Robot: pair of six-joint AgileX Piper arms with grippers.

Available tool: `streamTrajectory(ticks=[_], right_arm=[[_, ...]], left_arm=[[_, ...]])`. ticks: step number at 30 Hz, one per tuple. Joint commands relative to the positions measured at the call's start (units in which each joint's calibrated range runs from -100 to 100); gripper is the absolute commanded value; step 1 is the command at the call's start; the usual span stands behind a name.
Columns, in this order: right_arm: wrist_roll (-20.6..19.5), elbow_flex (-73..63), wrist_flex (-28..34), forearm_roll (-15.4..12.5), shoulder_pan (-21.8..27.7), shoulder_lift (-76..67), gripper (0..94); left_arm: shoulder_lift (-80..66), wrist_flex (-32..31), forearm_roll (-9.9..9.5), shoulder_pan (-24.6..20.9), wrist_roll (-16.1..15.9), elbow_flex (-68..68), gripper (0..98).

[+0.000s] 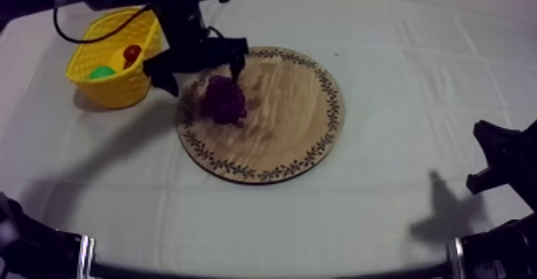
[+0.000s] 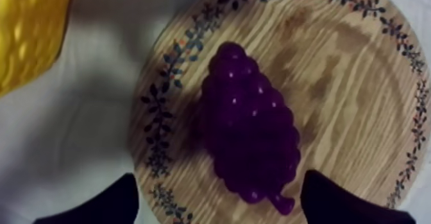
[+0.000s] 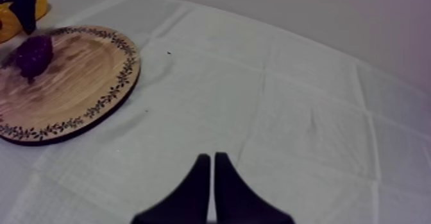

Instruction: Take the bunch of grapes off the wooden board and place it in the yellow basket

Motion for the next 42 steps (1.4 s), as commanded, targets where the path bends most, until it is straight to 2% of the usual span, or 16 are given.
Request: streamTrajectory(ticks=[1, 13, 30, 34, 42], right_arm=[[0.0, 0.0, 0.0, 0.0, 0.0, 0.0, 0.4], [0.0, 0.0, 0.0, 0.0, 0.0, 0.0, 0.4], [0.0, 0.0, 0.0, 0.0, 0.0, 0.0, 0.4], [0.0, 0.0, 0.0, 0.0, 0.0, 0.0, 0.4], [0.0, 0.0, 0.0, 0.0, 0.0, 0.0, 0.4]], left_arm=[[2.2, 0.3, 0.25, 0.1, 0.4, -1.0, 95.7], [12.7, 1.2, 1.07, 0.1, 1.9, -9.0, 92.5], [20.9, 2.7, 2.84, -0.1, 0.4, -16.1, 91.0], [21.2, 3.0, 2.9, -0.1, 0.1, -16.5, 82.5], [20.5, 1.8, 2.0, 0.1, -1.1, -15.3, 54.2]])
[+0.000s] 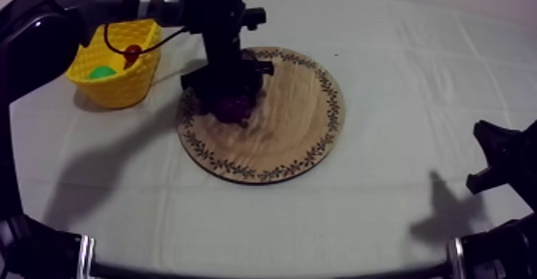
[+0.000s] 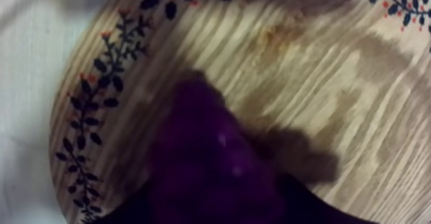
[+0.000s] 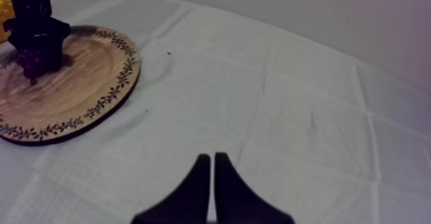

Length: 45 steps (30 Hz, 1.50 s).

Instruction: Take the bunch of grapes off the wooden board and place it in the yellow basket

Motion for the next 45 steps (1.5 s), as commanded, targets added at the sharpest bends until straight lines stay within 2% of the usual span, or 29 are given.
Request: streamTrajectory(ticks=[1, 5, 13, 18, 24, 27, 32, 35, 41, 45], right_arm=[[0.0, 0.0, 0.0, 0.0, 0.0, 0.0, 0.4], [0.0, 0.0, 0.0, 0.0, 0.0, 0.0, 0.4], [0.0, 0.0, 0.0, 0.0, 0.0, 0.0, 0.4], [0.0, 0.0, 0.0, 0.0, 0.0, 0.0, 0.4], [0.0, 0.0, 0.0, 0.0, 0.0, 0.0, 0.4], [0.0, 0.0, 0.0, 0.0, 0.0, 0.0, 0.4], [0.0, 0.0, 0.0, 0.0, 0.0, 0.0, 0.4], [0.0, 0.0, 0.0, 0.0, 0.0, 0.0, 0.4], [0.0, 0.0, 0.0, 0.0, 0.0, 0.0, 0.4], [0.0, 0.0, 0.0, 0.0, 0.0, 0.0, 0.4]], left_arm=[[-0.4, -0.3, -0.49, 0.0, -0.2, 0.4, 51.2], [-2.6, -0.8, -1.25, -0.2, -0.8, 1.8, 42.8], [-14.9, -1.9, -3.06, -0.8, -3.1, 8.9, 39.1], [-26.3, -0.1, -3.0, -1.2, -4.7, 15.6, 38.6], [-39.2, 1.1, -2.17, -2.8, -5.3, 30.2, 38.3], [-44.2, 1.2, -2.62, -4.1, -6.3, 35.2, 38.3], [-49.7, 0.8, -5.24, -7.4, -8.1, 36.5, 38.3], [-51.3, -1.6, -7.27, -9.9, -9.5, 36.2, 38.3], [-51.3, -12.2, -11.13, -15.3, -12.0, 34.0, 37.5], [-49.3, -20.5, -13.98, -18.1, -12.6, 32.4, 37.2]])
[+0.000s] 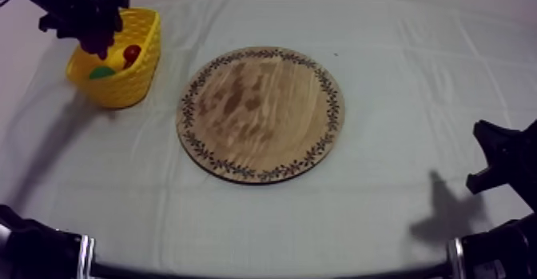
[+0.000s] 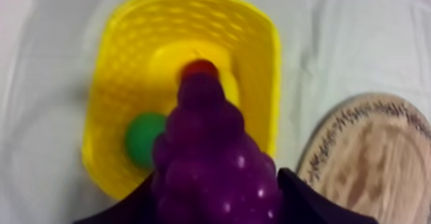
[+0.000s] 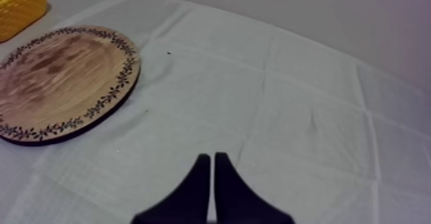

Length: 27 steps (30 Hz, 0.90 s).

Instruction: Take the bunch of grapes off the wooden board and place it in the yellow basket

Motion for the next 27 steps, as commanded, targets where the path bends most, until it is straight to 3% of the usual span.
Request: streamTrajectory(ticks=[1, 10, 17, 27], right_arm=[[0.0, 0.0, 0.0, 0.0, 0.0, 0.0, 0.4], [0.0, 0.0, 0.0, 0.0, 0.0, 0.0, 0.4], [0.0, 0.0, 0.0, 0.0, 0.0, 0.0, 0.4], [0.0, 0.0, 0.0, 0.0, 0.0, 0.0, 0.4]], left_arm=[[1.3, -6.7, -1.51, -2.0, -0.3, -0.7, 37.1], [11.1, -19.3, -2.72, -5.5, -1.8, -4.1, 35.0], [20.6, -21.8, -3.02, -6.1, -0.7, -7.4, 35.0], [27.8, -24.8, -2.83, -6.9, -1.4, -8.3, 32.9]])
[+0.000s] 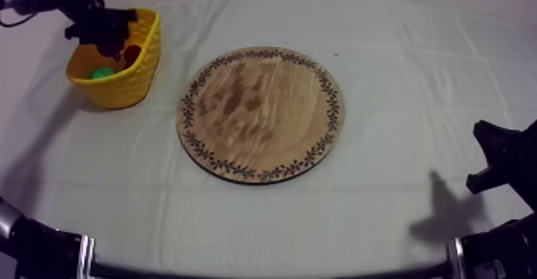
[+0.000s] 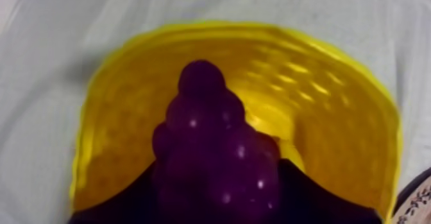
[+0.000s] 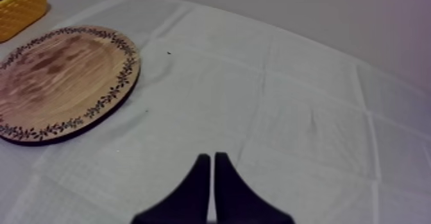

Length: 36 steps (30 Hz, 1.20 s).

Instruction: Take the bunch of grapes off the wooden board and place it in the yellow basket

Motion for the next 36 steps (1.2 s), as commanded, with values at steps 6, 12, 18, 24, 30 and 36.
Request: streamTrajectory(ticks=[6, 12, 18, 24, 30, 36], right_arm=[[0.1, 0.0, 0.0, 0.0, 0.0, 0.0, 0.4], [0.1, 0.0, 0.0, 0.0, 0.0, 0.0, 0.4], [0.1, 0.0, 0.0, 0.0, 0.0, 0.0, 0.4], [0.1, 0.0, 0.0, 0.0, 0.0, 0.0, 0.4], [0.1, 0.0, 0.0, 0.0, 0.0, 0.0, 0.4], [0.1, 0.0, 0.0, 0.0, 0.0, 0.0, 0.4]], left_arm=[[0.8, 0.5, 0.33, -0.1, -0.3, 0.3, 36.4], [-0.1, 2.9, 1.4, 0.0, 0.1, 1.1, 77.1], [-1.7, 3.7, 1.81, -0.3, 0.7, 1.8, 94.3], [-3.9, 3.4, 1.92, -0.9, 0.4, 2.6, 96.1], [-7.8, 3.6, 2.2, -1.7, -0.3, 3.2, 88.8], [-14.2, 3.8, 2.38, -2.2, -1.1, 5.0, 63.6]])
